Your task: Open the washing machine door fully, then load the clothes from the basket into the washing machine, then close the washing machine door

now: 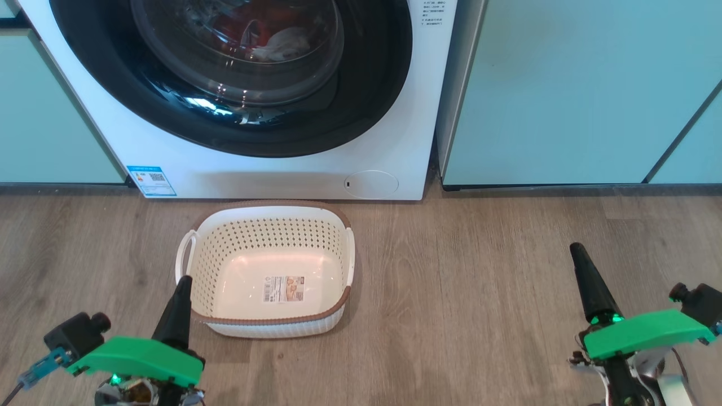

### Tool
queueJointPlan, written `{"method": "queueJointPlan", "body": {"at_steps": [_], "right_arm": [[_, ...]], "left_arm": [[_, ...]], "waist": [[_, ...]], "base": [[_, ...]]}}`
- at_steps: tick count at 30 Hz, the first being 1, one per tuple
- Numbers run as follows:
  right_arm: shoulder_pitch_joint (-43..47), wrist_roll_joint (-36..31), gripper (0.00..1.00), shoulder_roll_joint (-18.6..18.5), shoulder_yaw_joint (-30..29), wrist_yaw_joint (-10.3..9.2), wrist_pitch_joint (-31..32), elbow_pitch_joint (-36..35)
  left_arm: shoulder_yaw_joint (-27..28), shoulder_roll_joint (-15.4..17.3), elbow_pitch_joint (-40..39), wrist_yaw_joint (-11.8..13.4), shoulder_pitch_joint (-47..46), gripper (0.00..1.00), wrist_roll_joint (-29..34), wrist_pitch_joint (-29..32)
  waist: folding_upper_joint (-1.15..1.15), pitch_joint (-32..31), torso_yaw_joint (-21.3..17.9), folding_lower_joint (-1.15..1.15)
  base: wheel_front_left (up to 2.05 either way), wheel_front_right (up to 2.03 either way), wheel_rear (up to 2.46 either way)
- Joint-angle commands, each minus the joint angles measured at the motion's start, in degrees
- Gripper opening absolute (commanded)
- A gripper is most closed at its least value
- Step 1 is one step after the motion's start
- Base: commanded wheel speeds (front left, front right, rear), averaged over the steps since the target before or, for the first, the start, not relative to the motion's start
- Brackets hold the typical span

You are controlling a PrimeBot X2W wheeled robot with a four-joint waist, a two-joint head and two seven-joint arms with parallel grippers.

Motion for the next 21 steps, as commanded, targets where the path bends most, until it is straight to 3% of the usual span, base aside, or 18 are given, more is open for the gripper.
{"method": "queueJointPlan", "body": {"at_steps": [1,21], "right_arm": [[-3.32,1.77,0.00,-1.05,0.21,0.00,0.17,-1.54],[-4.63,13.88,0.00,-1.51,0.06,0.00,1.07,0.69]], "left_arm": [[1.75,0.22,-1.45,-0.49,-3.11,0.00,-1.66,0.31],[3.11,-0.30,0.89,-2.04,-4.86,0.00,-14.47,2.05]], "waist": [[0.00,-0.01,0.01,0.00],[0.00,-0.22,0.10,0.00]], "base": [[0.00,0.00,0.00],[0.00,0.00,0.00]]}}
